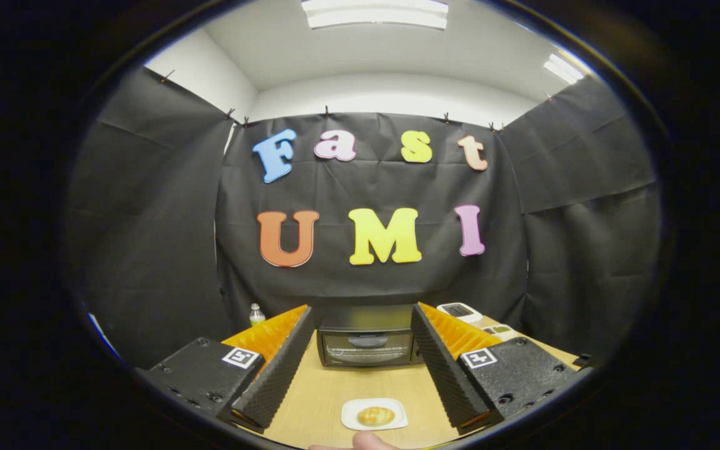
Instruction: Open the toaster oven, put the food inside, and close the toaster oven door.
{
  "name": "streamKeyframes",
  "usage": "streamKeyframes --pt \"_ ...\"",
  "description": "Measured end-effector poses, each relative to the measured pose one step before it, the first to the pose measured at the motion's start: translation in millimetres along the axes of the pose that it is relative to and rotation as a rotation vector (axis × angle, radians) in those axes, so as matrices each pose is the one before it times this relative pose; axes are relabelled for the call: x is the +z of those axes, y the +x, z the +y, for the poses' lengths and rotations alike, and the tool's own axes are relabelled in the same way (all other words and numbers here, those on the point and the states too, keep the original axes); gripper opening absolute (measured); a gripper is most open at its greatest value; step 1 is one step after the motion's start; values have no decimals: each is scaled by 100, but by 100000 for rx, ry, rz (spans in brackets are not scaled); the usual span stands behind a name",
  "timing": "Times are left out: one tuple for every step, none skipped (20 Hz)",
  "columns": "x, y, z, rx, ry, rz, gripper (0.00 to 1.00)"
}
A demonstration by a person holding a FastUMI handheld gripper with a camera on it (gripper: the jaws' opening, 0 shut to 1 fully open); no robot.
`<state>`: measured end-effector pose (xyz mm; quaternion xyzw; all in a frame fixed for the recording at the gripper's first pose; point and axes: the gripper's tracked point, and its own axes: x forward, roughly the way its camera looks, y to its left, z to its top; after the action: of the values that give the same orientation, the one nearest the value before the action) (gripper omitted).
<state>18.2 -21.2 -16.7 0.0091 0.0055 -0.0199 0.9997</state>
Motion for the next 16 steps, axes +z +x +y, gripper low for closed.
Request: streamKeyframes --pt "-333 382 -500 -855 -15 245 100" --pt "-373 397 -599 -862 -104 -56 100" --pt "-358 516 -529 -753 -656 269 100" --pt "-697 451 -318 10 -1060 138 100" --pt "-404 597 -379 -120 -660 -899 100" --pt "-869 800 -786 -869 8 181 100" --pt "-1382 1017 -577 -374 223 1653 100" --pt "-1656 1008 -228 963 276 2217 100" --pt "-1633 1421 -69 1418 952 2577 100" --pt "-1597 1610 -201 1604 1754 3122 100" --pt "-1278 1760 -254 1212 2000 2519 100" --pt "-1013 1757 -306 410 1312 2322 100" --pt "-927 1871 -367 -22 438 2230 100" --pt "-823 1746 -327 -1290 -630 1639 100" --pt "-284 1725 -73 -470 -1387 624 100" --pt "-342 1673 370 -82 -1799 836 100"
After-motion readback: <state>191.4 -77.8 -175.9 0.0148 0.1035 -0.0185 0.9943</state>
